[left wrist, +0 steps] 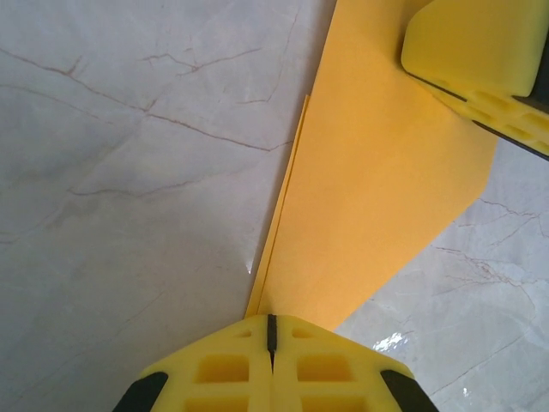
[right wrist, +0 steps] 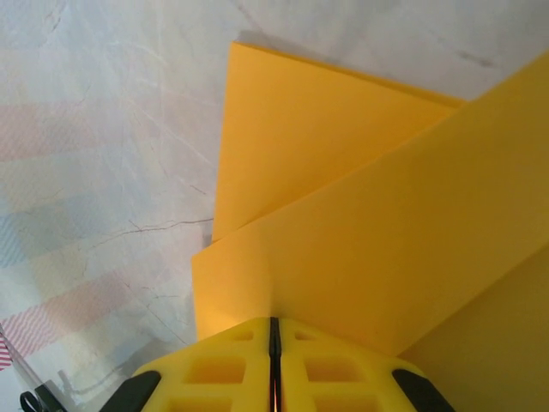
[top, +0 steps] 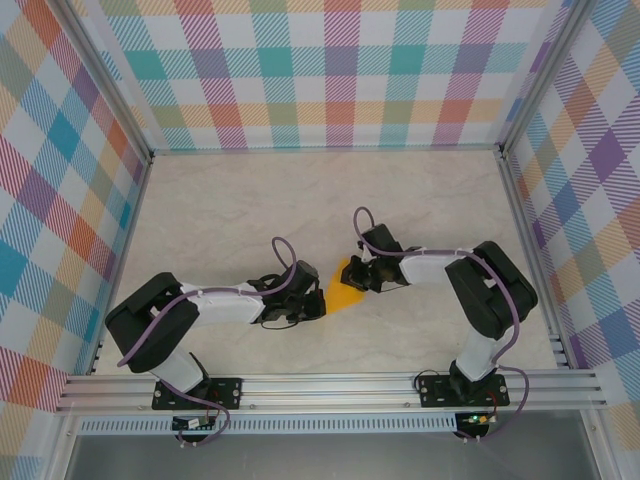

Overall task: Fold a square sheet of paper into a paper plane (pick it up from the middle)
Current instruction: Fourth fold the wing at the center of the table.

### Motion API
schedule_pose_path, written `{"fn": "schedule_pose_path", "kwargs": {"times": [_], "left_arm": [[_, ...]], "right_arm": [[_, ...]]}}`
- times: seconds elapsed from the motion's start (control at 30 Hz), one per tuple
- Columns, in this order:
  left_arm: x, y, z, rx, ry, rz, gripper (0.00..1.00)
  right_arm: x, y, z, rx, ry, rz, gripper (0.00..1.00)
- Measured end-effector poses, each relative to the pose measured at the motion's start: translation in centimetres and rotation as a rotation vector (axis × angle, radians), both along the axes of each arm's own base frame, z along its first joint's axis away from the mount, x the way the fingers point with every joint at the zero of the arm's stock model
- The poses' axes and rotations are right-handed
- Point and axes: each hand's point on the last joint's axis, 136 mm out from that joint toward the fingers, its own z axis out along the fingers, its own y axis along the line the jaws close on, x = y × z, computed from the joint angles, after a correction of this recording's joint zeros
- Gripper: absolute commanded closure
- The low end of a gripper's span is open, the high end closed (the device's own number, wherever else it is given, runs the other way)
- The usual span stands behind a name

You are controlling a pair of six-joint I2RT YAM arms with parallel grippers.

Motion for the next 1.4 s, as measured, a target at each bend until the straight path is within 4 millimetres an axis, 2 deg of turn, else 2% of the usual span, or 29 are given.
{"fn": "schedule_pose_path", "kwargs": {"times": [0.3,0.43,0.53,0.67,0.8,0.97,1.2,1.3,1.4], "left_arm": [[0.1,-0.2,0.0,-0.011,-0.001,0.003,1.0],[0.1,-0.2,0.0,-0.011,-0.001,0.003,1.0],[0.1,-0.2,0.0,-0.011,-0.001,0.003,1.0],[0.1,-0.2,0.0,-0.011,-0.001,0.003,1.0],[0.2,-0.3,0.0,-0.009,0.0,0.003,1.0],[0.2,-0.4,0.0,-0.008,0.002,0.002,1.0],[0.2,-0.4,0.0,-0.008,0.006,0.001,1.0],[0.1,-0.4,0.0,-0.009,0.007,0.001,1.0],[0.1,-0.4,0.0,-0.01,0.009,0.002,1.0]], "right_arm": [[2.6,-5.1,0.2,-0.054,-0.035,-0.129,0.9],[2.8,-5.6,0.8,-0.078,-0.061,-0.135,0.9],[2.2,-4.4,2.2,-0.061,-0.099,-0.098,0.9],[0.1,-1.2,3.5,-0.025,-0.134,0.004,0.9],[-2.1,1.2,3.4,-0.003,-0.119,0.09,0.9],[-2.6,3.1,2.0,0.021,-0.063,0.147,0.9],[-2.2,3.1,0.7,0.015,-0.028,0.146,0.91],[-0.8,2.0,0.7,0.019,-0.041,0.105,0.91],[0.9,-0.1,0.2,0.008,-0.05,0.043,0.91]]}}
